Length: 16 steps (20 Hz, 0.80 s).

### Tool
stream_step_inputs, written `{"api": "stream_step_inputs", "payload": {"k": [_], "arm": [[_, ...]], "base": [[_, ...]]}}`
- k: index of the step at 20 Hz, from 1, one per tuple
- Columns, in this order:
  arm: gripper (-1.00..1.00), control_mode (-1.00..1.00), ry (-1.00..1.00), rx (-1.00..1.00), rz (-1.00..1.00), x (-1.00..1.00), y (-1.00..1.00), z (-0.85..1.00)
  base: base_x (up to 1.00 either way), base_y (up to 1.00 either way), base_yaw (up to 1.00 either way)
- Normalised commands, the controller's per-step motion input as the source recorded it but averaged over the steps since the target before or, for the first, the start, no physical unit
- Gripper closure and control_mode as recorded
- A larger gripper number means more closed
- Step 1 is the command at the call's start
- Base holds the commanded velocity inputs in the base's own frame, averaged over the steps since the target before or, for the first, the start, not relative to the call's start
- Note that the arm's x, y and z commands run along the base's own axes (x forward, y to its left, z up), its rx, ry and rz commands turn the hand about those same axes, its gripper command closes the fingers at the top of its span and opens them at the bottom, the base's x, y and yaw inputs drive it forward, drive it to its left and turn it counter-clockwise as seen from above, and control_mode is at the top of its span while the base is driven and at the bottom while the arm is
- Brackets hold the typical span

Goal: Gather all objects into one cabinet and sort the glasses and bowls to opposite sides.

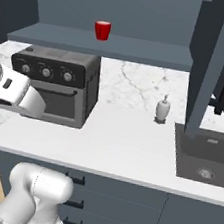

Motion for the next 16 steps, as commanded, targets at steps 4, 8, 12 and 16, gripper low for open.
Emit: {"api": "stream_step_inputs", "payload": {"k": [4,8,12,16], "arm": [[-1.0,1.0,0.0,0.0,0.0,0.0,0.0,0.0],[-1.0,1.0,0.0,0.0,0.0,0.0,0.0,0.0],[-1.0,1.0,0.0,0.0,0.0,0.0,0.0,0.0],[-1.0,-1.0,-0.05,0.0,0.11,0.0,0.03,0.04]], "base": [[0.54,-0.01,0.0],[0.44,0.0,0.02],[0.24,0.02,0.04],[0.0,0.01,0.04]]}}
